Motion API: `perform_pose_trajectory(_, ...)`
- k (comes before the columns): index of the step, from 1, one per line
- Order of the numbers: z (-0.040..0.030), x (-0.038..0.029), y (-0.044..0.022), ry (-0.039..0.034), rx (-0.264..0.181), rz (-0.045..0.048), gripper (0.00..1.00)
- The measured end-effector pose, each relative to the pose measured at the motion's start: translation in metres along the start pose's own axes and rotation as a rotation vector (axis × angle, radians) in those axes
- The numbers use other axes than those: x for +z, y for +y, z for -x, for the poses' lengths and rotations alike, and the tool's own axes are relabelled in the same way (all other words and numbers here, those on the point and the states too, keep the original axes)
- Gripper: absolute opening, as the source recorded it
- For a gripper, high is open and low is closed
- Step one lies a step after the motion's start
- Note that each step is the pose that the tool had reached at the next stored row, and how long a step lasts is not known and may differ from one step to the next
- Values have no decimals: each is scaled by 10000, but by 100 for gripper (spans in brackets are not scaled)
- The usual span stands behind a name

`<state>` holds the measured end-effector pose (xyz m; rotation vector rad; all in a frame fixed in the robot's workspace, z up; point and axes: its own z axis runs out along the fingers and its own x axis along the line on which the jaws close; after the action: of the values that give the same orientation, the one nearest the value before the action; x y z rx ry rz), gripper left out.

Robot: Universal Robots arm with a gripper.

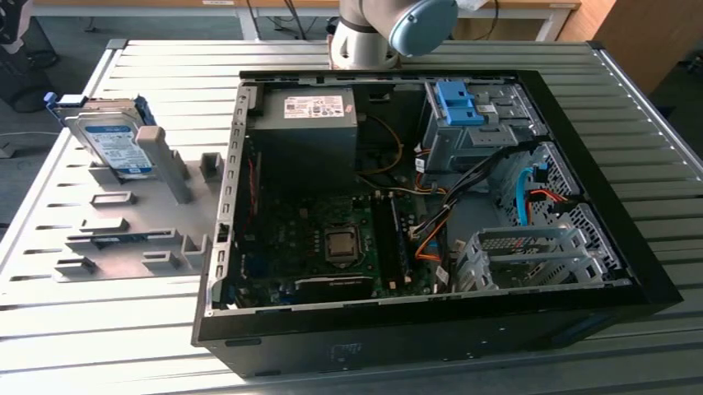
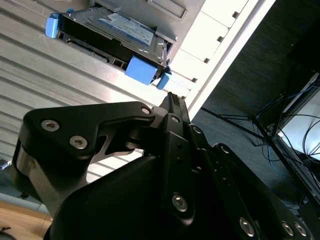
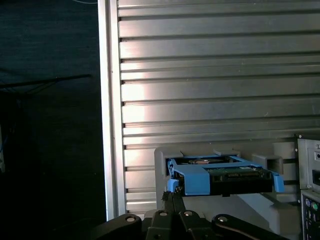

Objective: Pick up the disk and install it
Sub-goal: 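Pick up the disk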

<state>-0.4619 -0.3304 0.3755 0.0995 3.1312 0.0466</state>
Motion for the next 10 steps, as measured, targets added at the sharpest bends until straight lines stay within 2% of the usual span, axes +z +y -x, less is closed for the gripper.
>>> perform_pose_trajectory(7,0,-1,0,0,-3,0,11)
perform_pose_trajectory(10,-1,-2,0,12,-352,2,11)
